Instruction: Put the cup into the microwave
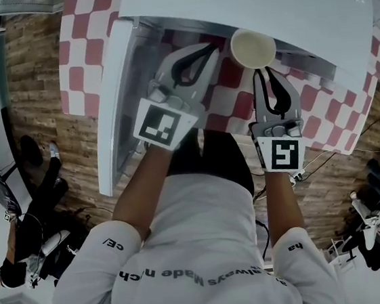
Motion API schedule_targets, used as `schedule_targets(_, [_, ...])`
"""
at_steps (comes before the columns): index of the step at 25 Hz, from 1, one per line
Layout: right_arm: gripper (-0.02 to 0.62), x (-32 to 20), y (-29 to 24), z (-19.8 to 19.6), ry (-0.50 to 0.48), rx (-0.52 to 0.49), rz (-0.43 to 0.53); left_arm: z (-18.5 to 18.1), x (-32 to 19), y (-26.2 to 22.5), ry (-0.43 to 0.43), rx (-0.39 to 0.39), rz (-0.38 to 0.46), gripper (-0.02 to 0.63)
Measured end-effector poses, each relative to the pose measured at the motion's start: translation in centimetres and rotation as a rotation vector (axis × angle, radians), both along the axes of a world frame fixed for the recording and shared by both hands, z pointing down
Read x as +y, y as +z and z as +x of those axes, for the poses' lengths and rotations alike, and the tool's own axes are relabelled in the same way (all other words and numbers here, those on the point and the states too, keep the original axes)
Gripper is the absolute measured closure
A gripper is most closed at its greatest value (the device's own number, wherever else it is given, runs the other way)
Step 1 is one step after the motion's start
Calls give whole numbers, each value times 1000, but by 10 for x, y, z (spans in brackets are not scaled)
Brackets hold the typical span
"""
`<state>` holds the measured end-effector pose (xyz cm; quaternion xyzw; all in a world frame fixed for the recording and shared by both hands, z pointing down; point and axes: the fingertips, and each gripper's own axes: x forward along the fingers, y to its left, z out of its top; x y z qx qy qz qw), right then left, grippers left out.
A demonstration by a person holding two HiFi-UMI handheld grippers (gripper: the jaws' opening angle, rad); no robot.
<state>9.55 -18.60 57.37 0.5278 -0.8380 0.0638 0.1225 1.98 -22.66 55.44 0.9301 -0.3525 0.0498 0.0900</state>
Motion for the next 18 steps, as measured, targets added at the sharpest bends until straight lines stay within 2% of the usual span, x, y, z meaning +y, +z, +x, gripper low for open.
schedule_targets(9, [551, -34, 18, -3, 5, 0, 30, 3, -24, 20, -13, -20, 34, 603])
schedule_targets(18, [551, -75, 30, -5, 29, 2, 51, 9, -50, 36, -27, -12, 29, 603])
